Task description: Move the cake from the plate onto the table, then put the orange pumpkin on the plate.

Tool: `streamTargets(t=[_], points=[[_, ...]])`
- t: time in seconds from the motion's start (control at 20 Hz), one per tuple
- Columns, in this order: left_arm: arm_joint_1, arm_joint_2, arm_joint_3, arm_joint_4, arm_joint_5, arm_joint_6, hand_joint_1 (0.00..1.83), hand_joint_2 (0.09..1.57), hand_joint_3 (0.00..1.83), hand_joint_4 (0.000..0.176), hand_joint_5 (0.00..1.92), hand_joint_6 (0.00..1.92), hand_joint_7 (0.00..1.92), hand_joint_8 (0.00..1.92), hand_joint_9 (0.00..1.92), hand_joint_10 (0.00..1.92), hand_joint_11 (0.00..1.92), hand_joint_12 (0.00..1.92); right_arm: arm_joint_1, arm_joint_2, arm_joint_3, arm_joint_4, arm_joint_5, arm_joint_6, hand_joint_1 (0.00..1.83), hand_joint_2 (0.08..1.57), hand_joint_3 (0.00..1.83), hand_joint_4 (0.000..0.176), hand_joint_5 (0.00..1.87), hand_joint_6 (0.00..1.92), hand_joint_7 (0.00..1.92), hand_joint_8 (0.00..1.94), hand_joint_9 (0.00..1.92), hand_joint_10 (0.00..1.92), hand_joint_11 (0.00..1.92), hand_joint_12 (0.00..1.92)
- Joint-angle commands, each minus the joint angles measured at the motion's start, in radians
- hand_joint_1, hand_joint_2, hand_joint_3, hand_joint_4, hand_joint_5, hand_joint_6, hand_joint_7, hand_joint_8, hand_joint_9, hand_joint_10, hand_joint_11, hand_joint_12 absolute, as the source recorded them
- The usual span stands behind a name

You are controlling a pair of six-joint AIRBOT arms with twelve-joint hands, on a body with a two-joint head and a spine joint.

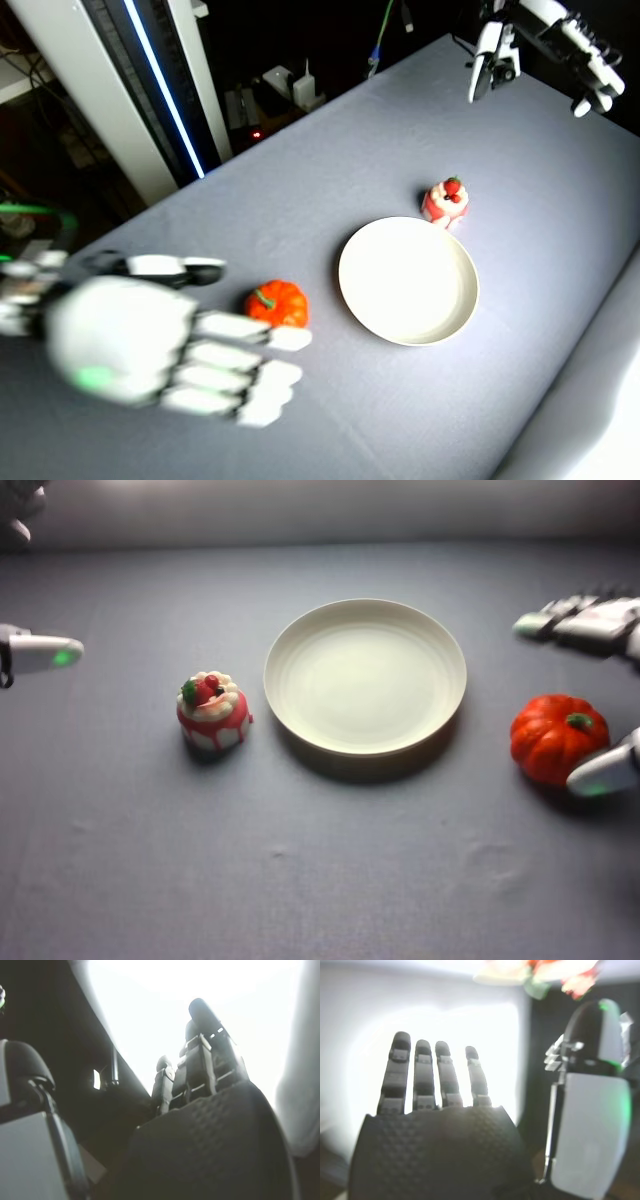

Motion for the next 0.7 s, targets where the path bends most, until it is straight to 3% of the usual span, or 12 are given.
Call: streamTargets(t=[0.0,0.05,0.1,0.15,0.2,0.25,0.35,0.5,0.55,0.65], points=[[-0.009,0.009,0.0,-0.038,-0.14,-0.004,1.0,0.88,0.0,0.137,0.07,0.0,0.15,0.0,0.28,0.02,0.0,1.31,0.016,0.004,0.014,0.003,0.034,0.007,0.75,0.81,0.0,0.032,0.11,0.01,0.02,0.0,0.06,0.0,0.0,0.47],[-0.009,0.007,0.001,-0.038,-0.138,-0.004,1.0,0.88,0.0,0.137,0.07,0.0,0.15,0.0,0.28,0.02,0.0,1.31,0.021,-0.003,0.02,-0.025,0.011,0.022,0.75,0.81,0.0,0.032,0.11,0.01,0.02,0.0,0.06,0.0,0.0,0.47],[-0.01,0.007,0.001,-0.039,-0.138,-0.004,0.99,0.91,0.01,0.132,0.07,0.0,0.15,0.01,0.28,0.01,0.0,1.34,0.024,-0.007,0.026,-0.048,-0.007,0.035,0.8,0.84,0.0,0.085,0.13,0.0,0.02,0.0,0.04,0.01,0.0,0.43],[-0.009,0.007,0.002,-0.041,-0.138,-0.004,0.99,0.91,0.01,0.132,0.07,0.0,0.15,0.01,0.28,0.01,0.0,1.34,0.028,-0.011,0.031,-0.084,-0.04,0.053,0.8,0.84,0.0,0.085,0.13,0.0,0.02,0.0,0.04,0.01,0.0,0.43],[-0.009,0.006,0.002,-0.041,-0.138,-0.004,0.97,0.91,0.0,0.138,0.08,0.0,0.16,0.0,0.28,0.01,0.0,1.38,0.03,-0.011,0.033,-0.109,-0.059,0.066,0.84,0.86,0.01,0.127,0.14,0.0,0.0,0.0,0.03,0.01,0.0,0.49],[-0.009,0.006,0.001,-0.041,-0.138,-0.004,0.97,0.9,0.0,0.137,0.07,0.0,0.12,0.0,0.27,0.0,0.0,1.35,0.032,-0.011,0.033,-0.124,-0.073,0.072,0.82,0.87,0.01,0.119,0.14,0.0,0.01,0.0,0.04,0.01,0.0,0.6],[-0.01,0.0,0.002,-0.041,-0.134,-0.004,1.01,0.88,0.0,0.134,0.06,0.0,0.08,0.0,0.24,0.0,0.05,1.2,0.037,-0.011,0.033,-0.151,-0.085,0.083,0.81,0.87,0.01,0.134,0.16,0.01,0.03,0.01,0.06,0.01,0.0,0.63],[-0.009,-0.004,0.002,-0.04,-0.134,-0.004,1.01,0.83,0.0,0.143,0.06,0.0,0.1,0.0,0.26,0.0,0.07,1.2,0.044,-0.011,0.026,-0.18,-0.103,0.086,0.87,0.88,0.0,0.119,0.18,0.0,0.07,0.0,0.07,0.0,0.0,0.52],[-0.009,-0.005,0.002,-0.04,-0.132,-0.004,1.04,0.82,0.0,0.137,0.06,0.0,0.09,0.0,0.26,0.0,0.1,1.17,0.044,-0.011,0.024,-0.185,-0.105,0.086,0.85,0.87,0.0,0.105,0.19,0.0,0.08,0.0,0.1,0.01,0.0,0.65],[-0.01,-0.008,0.001,-0.036,-0.13,-0.004,1.04,0.82,0.0,0.129,0.05,0.0,0.08,0.0,0.26,0.0,0.11,1.16,0.044,-0.011,0.022,-0.188,-0.107,0.087,0.83,0.87,0.0,0.099,0.19,0.0,0.09,0.0,0.12,0.01,0.0,0.74]])
